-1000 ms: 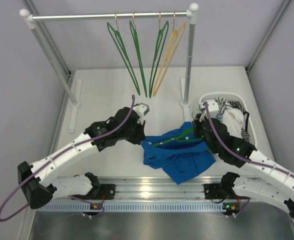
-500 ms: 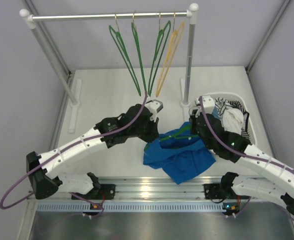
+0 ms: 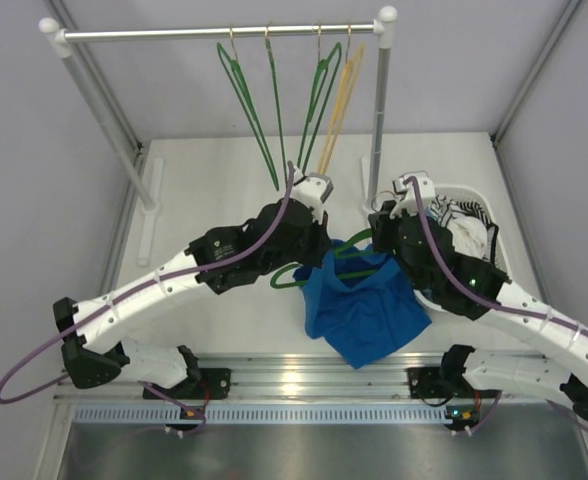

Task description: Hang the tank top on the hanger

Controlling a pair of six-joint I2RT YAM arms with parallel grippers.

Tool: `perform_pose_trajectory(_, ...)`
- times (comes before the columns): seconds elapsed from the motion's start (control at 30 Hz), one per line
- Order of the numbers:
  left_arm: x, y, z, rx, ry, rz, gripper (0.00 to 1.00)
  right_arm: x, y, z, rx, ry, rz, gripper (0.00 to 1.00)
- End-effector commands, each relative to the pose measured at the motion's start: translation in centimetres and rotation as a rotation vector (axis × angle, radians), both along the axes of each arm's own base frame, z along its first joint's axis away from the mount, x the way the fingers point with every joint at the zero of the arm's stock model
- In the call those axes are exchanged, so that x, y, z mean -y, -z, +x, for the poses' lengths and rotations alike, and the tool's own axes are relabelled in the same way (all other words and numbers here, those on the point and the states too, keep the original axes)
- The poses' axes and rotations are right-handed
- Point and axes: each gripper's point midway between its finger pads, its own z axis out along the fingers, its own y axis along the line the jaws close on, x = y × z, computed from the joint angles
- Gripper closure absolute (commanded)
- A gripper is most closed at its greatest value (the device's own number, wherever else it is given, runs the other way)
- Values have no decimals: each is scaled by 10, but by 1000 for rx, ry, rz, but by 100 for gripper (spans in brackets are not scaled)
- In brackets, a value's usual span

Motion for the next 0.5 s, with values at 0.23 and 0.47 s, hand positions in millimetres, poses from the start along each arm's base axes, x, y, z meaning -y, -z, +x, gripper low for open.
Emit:
perform_pose_trajectory(0.23,-2,-36,7,82,-24,-25,78,-27,-59,2,118,-46,120,100)
perform_pose_trajectory(0.47,-24,-66,-10,182,71,-49,57,-21,-64,-9,124,-88,126,100)
